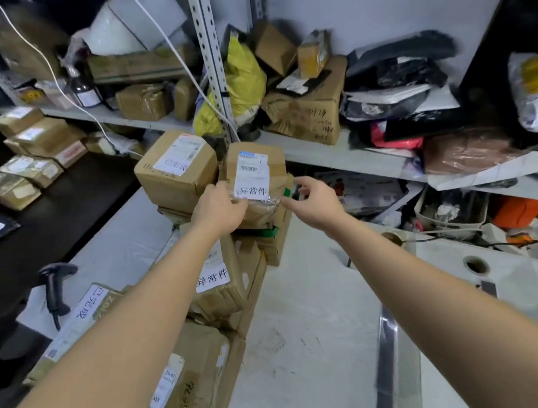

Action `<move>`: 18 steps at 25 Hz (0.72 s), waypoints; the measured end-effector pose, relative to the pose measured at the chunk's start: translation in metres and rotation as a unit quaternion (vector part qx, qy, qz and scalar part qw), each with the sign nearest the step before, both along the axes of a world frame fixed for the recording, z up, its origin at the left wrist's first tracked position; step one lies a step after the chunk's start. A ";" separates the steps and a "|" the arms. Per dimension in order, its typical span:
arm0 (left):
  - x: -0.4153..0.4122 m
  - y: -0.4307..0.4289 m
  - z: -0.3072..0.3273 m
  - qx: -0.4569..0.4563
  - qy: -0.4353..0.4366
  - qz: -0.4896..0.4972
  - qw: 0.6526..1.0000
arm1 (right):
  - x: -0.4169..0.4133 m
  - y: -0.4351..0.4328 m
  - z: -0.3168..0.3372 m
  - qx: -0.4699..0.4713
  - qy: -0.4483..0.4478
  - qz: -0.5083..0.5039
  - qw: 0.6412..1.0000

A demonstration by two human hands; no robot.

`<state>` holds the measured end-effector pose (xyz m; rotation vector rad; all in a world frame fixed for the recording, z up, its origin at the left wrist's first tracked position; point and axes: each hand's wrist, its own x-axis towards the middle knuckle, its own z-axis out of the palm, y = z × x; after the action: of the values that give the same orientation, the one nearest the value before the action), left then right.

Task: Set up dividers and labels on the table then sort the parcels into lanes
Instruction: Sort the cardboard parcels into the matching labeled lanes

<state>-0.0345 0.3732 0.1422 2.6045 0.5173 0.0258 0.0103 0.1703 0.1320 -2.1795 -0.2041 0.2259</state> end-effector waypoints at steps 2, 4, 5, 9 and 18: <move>0.012 0.003 -0.008 -0.012 0.018 0.005 1.000 | 0.015 0.008 -0.008 0.029 0.029 0.003 0.999; 0.019 0.009 -0.016 -0.021 0.041 0.015 0.999 | 0.026 0.016 -0.017 0.052 0.065 0.011 0.996; 0.022 0.011 -0.018 -0.030 0.051 0.019 0.998 | 0.029 0.020 -0.022 0.062 0.074 0.017 0.995; 0.033 0.017 -0.024 -0.147 0.050 0.027 0.988 | 0.043 0.033 -0.042 0.121 0.100 0.025 0.987; 0.045 0.020 -0.027 -0.109 0.028 -0.027 0.993 | 0.045 0.038 -0.036 0.190 0.138 -0.016 0.972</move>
<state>0.0100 0.3929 0.1156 2.4092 0.4414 -0.1161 0.0551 0.2084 0.0959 -1.7485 -0.0490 0.4316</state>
